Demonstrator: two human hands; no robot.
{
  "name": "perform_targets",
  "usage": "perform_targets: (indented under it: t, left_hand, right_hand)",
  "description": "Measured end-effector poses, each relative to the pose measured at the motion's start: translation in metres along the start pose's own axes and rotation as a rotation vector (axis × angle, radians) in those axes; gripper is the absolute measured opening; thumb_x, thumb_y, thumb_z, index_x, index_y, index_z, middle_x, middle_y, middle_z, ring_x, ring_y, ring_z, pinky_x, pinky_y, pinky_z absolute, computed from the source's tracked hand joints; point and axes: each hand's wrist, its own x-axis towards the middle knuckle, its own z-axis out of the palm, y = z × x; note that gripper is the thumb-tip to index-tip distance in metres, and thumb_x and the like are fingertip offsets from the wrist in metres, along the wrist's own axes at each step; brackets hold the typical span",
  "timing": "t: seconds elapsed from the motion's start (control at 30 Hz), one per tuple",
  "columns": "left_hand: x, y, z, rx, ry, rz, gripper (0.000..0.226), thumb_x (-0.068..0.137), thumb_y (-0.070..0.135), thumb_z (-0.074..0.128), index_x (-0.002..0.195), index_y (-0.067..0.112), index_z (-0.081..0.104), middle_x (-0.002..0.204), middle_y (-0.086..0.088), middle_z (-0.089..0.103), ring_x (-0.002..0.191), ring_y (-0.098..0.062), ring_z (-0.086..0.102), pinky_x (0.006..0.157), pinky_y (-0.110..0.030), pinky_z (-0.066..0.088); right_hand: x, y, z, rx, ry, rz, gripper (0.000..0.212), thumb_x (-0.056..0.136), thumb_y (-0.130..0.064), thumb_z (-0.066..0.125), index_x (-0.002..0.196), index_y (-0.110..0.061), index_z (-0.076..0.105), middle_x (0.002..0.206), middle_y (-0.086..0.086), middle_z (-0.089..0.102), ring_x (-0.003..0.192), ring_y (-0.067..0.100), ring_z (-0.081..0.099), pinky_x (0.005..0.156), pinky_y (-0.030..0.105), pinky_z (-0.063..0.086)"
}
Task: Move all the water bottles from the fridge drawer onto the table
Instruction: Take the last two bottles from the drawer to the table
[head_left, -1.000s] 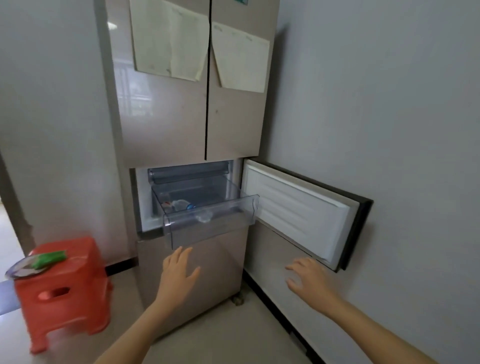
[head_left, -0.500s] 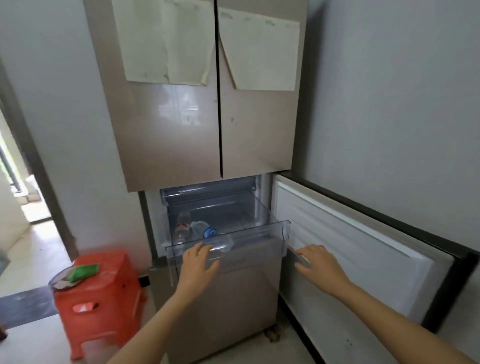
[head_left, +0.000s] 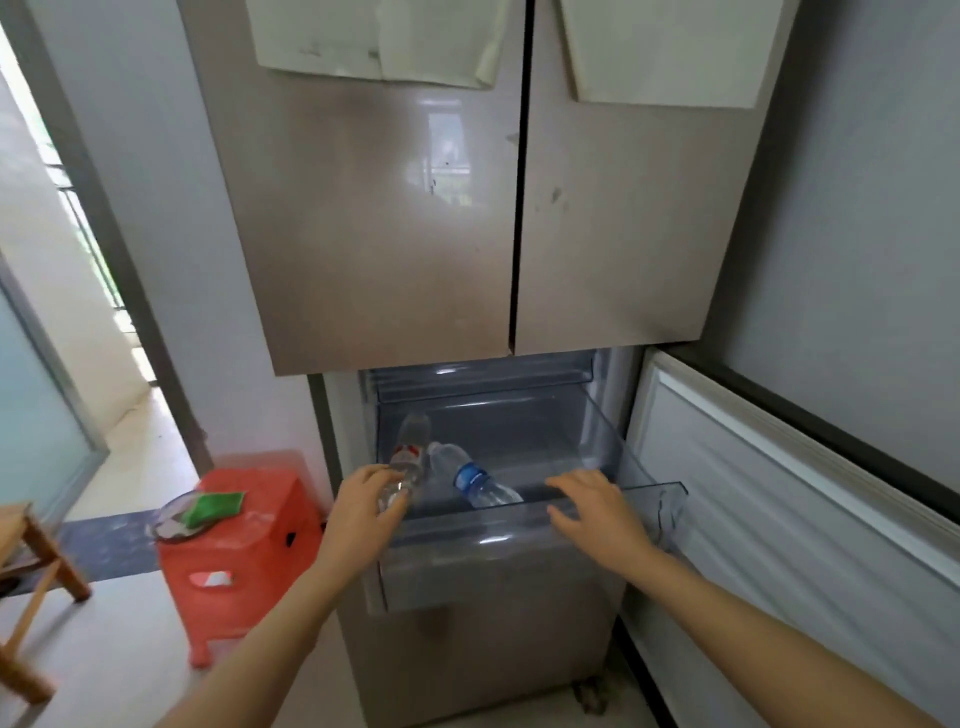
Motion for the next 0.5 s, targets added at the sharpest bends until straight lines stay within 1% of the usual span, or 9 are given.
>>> perform_targets:
  t: [0.07,0.1,0.17,0.23,0.33,0.4,0.5]
  left_hand:
    - [0.035,-0.001,0.007,-0.004,-0.03,0.011,0.027,0.089,0.017,0.056,0.114,0.009,0.062,0.121,-0.006,0.054,0.115,-0.02,0.048,0.097,-0.027,0.034]
    - [0.052,-0.004,0.014,0.006,-0.075,-0.016,0.027,0.089,0.02,0.055,0.114,0.01,0.062,0.122,-0.005,0.053,0.115,-0.02,0.048,0.098,-0.028,0.035]
    - [0.079,-0.012,0.03,0.06,-0.216,-0.083,0.029,0.089,0.025,0.054,0.112,0.01,0.062,0.123,-0.008,0.053,0.114,-0.024,0.05,0.1,-0.033,0.039]
    - [0.1,-0.018,0.047,0.123,-0.356,-0.129,0.031,0.09,0.028,0.051,0.111,0.007,0.061,0.12,-0.015,0.056,0.112,-0.03,0.053,0.098,-0.037,0.043]
    - [0.117,-0.026,0.07,0.263,-0.496,-0.245,0.037,0.094,0.029,0.042,0.12,0.006,0.055,0.126,-0.017,0.055,0.117,-0.031,0.051,0.101,-0.036,0.041]
    - [0.124,-0.037,0.083,0.313,-0.525,-0.321,0.037,0.095,0.024,0.042,0.126,0.005,0.049,0.131,-0.016,0.052,0.122,-0.029,0.048,0.105,-0.036,0.038]
    - [0.132,-0.052,0.095,0.339,-0.509,-0.39,0.039,0.093,0.021,0.044,0.13,0.007,0.044,0.134,-0.015,0.048,0.123,-0.029,0.047,0.106,-0.037,0.038]
  right_hand:
    - [0.032,-0.003,0.002,-0.035,-0.036,-0.032,0.043,0.093,-0.031,0.048,0.134,-0.019,0.045,0.133,0.0,0.048,0.124,0.017,0.04,0.102,0.027,0.031]
    - [0.048,-0.003,0.002,-0.039,-0.053,-0.035,0.043,0.093,-0.031,0.049,0.134,-0.019,0.045,0.133,0.001,0.048,0.124,0.017,0.04,0.103,0.028,0.031]
    - [0.074,-0.004,0.007,-0.046,-0.111,-0.016,0.045,0.092,-0.031,0.05,0.135,-0.02,0.044,0.134,0.002,0.047,0.124,0.018,0.04,0.104,0.029,0.033]
    - [0.096,-0.006,0.015,-0.086,-0.18,-0.014,0.046,0.092,-0.032,0.049,0.136,-0.021,0.042,0.135,0.003,0.046,0.125,0.02,0.039,0.103,0.03,0.033]
    - [0.119,-0.006,0.033,-0.11,-0.274,0.013,0.049,0.091,-0.033,0.05,0.137,-0.019,0.041,0.137,0.006,0.045,0.128,0.022,0.039,0.105,0.032,0.033]
    - [0.13,-0.005,0.047,-0.094,-0.342,0.033,0.05,0.091,-0.035,0.05,0.138,-0.018,0.041,0.138,0.008,0.045,0.129,0.024,0.039,0.104,0.033,0.032]
    - [0.148,-0.001,0.061,-0.034,-0.445,0.086,0.049,0.09,-0.033,0.052,0.134,-0.013,0.044,0.135,0.011,0.049,0.124,0.027,0.045,0.099,0.035,0.039]
